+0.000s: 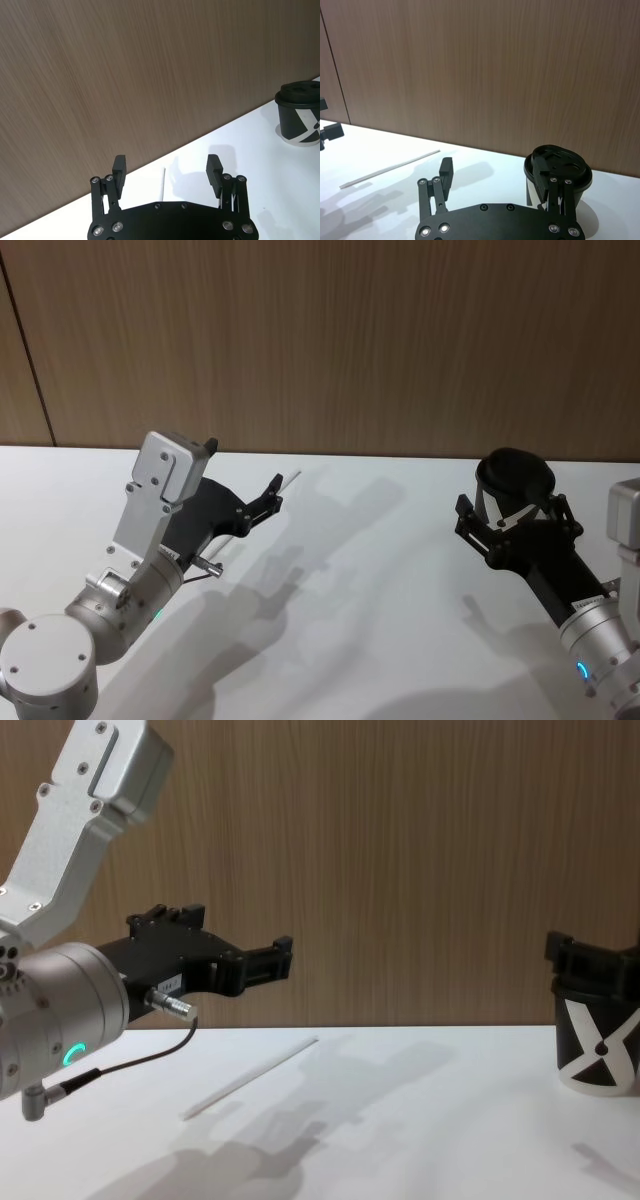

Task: Pick up the straw with one hand, pass it to the other hand, and insert it into the cup.

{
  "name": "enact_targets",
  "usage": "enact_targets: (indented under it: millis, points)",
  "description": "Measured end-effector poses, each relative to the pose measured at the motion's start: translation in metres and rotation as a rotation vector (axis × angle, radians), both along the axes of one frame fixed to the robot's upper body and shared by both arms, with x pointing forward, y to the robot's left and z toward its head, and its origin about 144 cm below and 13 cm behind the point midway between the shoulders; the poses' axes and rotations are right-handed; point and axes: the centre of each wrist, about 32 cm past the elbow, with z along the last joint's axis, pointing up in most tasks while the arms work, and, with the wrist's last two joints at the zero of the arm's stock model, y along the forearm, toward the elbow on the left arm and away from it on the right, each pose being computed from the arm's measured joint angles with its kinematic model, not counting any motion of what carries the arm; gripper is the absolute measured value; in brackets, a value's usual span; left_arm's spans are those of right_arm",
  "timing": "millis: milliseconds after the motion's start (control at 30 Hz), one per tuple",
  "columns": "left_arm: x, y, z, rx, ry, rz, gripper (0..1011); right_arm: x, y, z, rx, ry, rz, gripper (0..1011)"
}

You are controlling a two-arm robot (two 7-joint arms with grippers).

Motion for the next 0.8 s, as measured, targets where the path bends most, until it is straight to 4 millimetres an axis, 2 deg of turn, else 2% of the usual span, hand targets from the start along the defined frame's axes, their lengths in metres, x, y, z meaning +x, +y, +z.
enact_targets:
  millis: [800]
  points:
    - [0.0, 0.0, 0.0, 0.0, 0.0, 0.0, 1003, 0.0, 0.0, 0.0, 0.0, 0.0, 0.0, 1001]
